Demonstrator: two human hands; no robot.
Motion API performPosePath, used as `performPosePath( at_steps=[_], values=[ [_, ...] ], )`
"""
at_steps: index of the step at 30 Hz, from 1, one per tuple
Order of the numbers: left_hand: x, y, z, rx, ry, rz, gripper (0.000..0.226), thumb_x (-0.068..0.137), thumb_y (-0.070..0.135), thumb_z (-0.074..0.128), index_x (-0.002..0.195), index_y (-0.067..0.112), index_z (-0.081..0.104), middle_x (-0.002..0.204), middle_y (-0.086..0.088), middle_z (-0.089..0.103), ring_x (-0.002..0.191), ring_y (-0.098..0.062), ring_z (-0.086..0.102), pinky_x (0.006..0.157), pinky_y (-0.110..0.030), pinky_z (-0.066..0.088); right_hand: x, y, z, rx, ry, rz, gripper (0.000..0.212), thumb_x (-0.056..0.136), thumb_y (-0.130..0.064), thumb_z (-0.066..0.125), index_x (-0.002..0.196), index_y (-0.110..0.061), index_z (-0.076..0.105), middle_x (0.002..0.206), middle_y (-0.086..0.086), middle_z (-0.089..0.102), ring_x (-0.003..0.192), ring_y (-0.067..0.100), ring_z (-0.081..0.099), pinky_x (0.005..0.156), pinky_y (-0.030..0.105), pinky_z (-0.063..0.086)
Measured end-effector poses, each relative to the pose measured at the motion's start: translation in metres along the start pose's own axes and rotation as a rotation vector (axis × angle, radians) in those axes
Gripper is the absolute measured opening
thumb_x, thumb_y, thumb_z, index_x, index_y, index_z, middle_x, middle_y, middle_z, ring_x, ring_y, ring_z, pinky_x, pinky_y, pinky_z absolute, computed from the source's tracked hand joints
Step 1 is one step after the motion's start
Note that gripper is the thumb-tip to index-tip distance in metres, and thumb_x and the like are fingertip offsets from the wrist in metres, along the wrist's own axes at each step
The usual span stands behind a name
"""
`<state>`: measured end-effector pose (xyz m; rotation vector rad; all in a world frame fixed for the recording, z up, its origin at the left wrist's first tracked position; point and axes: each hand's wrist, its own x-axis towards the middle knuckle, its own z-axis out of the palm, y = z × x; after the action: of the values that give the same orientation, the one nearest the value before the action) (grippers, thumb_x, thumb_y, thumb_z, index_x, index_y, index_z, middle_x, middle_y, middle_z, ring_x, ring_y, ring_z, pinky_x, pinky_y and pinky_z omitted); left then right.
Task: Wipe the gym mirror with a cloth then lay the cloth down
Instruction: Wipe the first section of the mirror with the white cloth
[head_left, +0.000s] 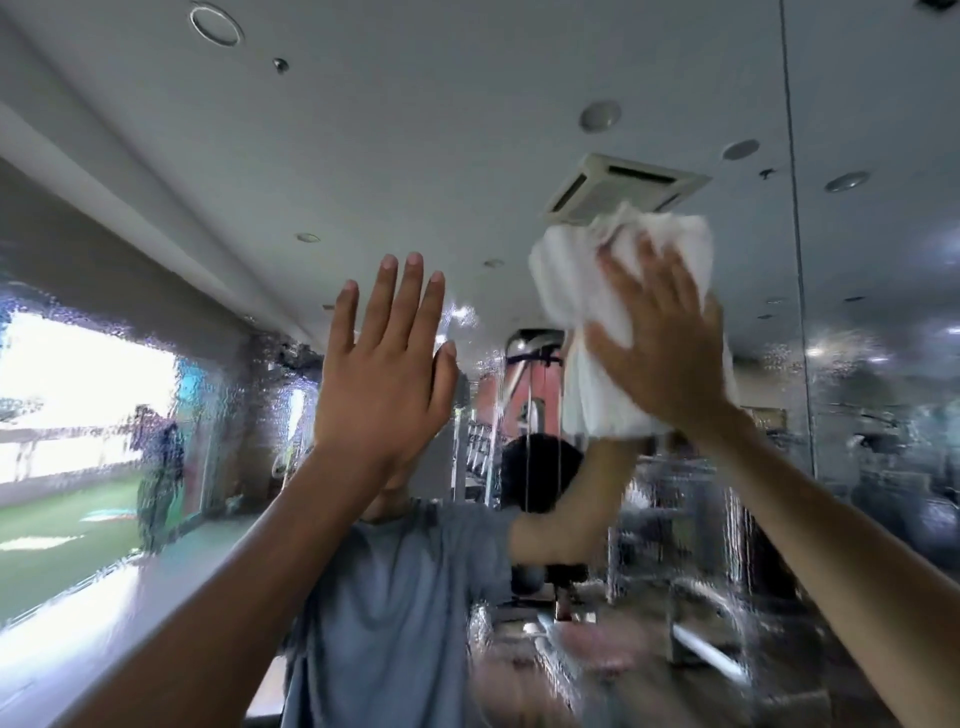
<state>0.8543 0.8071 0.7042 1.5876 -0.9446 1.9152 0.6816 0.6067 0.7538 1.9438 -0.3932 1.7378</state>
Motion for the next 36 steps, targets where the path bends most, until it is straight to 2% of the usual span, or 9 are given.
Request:
performPosePath(
  at_steps=[4,13,16,20,26,28,31,34,36],
  values=[
    [0.0,-0.001,-0.001,-0.001,-0.014,0.003,0.062,0.103,0.036,0.025,0.156,0.006,0.031,0.165,-0.014,0.023,0.154,-0.028,0.017,0.124,-0.051,0.01,0.044,-0.038,0.008,0.074,0.008,0.326,0.069,0.097,-0.064,0.032,0.157,-0.035,0.015,0.167,0.002,0.007,0.153,0.031,0.005,0.114,0.068,0.011],
    [0.0,0.0,-0.001,0.0,0.002,0.006,0.061,0.104,0.036,0.024,0.155,0.005,0.032,0.164,-0.015,0.025,0.153,-0.03,0.02,0.124,-0.052,0.012,-0.046,-0.015,0.006,-0.036,-0.017,-0.381,0.07,0.092,-0.059,0.04,0.155,-0.036,0.019,0.165,0.004,0.016,0.152,0.031,0.013,0.112,0.063,0.023],
    [0.0,0.001,-0.001,0.009,-0.002,0.005,0.06,0.104,0.035,0.025,0.155,0.005,0.032,0.163,-0.016,0.025,0.153,-0.031,0.019,0.123,-0.053,0.013,-0.004,0.004,0.003,-0.033,-0.018,-0.081,0.069,0.093,-0.06,0.034,0.155,-0.034,0.021,0.164,0.006,0.021,0.15,0.033,0.021,0.108,0.067,0.029],
    [0.0,0.0,-0.001,0.002,-0.002,0.016,0.06,0.104,0.034,0.026,0.155,0.005,0.033,0.163,-0.016,0.026,0.153,-0.031,0.02,0.123,-0.054,0.015,0.037,-0.037,0.008,0.018,0.016,0.25,0.07,0.095,-0.065,0.025,0.157,-0.034,0.017,0.167,0.002,0.011,0.152,0.033,0.01,0.113,0.069,0.015],
    [-0.001,-0.003,-0.001,0.005,0.005,0.025,0.06,0.103,0.035,0.025,0.154,0.004,0.035,0.162,-0.017,0.028,0.152,-0.032,0.023,0.122,-0.053,0.015,-0.057,-0.053,0.01,-0.024,-0.018,-0.354,0.073,0.092,-0.064,0.037,0.156,-0.037,0.017,0.166,0.001,0.009,0.153,0.027,0.006,0.115,0.064,0.013],
    [-0.004,-0.002,-0.001,0.003,0.001,0.022,0.06,0.104,0.035,0.026,0.154,0.004,0.035,0.163,-0.017,0.027,0.153,-0.031,0.02,0.122,-0.054,0.016,-0.064,-0.02,0.008,-0.047,-0.047,-0.4,0.074,0.09,-0.063,0.039,0.155,-0.038,0.014,0.166,0.001,0.01,0.153,0.027,0.008,0.114,0.064,0.018],
    [-0.005,-0.001,-0.001,0.003,-0.005,0.019,0.06,0.103,0.034,0.028,0.155,0.005,0.033,0.164,-0.016,0.024,0.153,-0.031,0.018,0.123,-0.054,0.014,-0.029,0.011,0.002,-0.04,-0.067,-0.139,0.072,0.092,-0.062,0.032,0.156,-0.036,0.015,0.166,0.003,0.013,0.151,0.031,0.015,0.108,0.068,0.027],
    [-0.005,-0.002,-0.002,-0.002,-0.014,0.023,0.06,0.103,0.034,0.027,0.156,0.006,0.031,0.164,-0.015,0.023,0.154,-0.03,0.017,0.124,-0.052,0.012,0.017,-0.009,0.004,0.045,-0.036,0.204,0.073,0.092,-0.067,0.021,0.158,-0.034,0.015,0.167,0.003,0.008,0.152,0.032,0.009,0.111,0.07,0.018],
    [-0.005,-0.004,-0.002,0.001,-0.022,0.032,0.06,0.103,0.035,0.026,0.156,0.006,0.031,0.164,-0.015,0.023,0.154,-0.029,0.017,0.124,-0.052,0.011,0.022,-0.038,0.01,0.012,-0.008,0.234,0.073,0.094,-0.068,0.019,0.158,-0.033,0.011,0.167,0.004,0.004,0.152,0.034,0.007,0.112,0.072,0.014]
  ],
)
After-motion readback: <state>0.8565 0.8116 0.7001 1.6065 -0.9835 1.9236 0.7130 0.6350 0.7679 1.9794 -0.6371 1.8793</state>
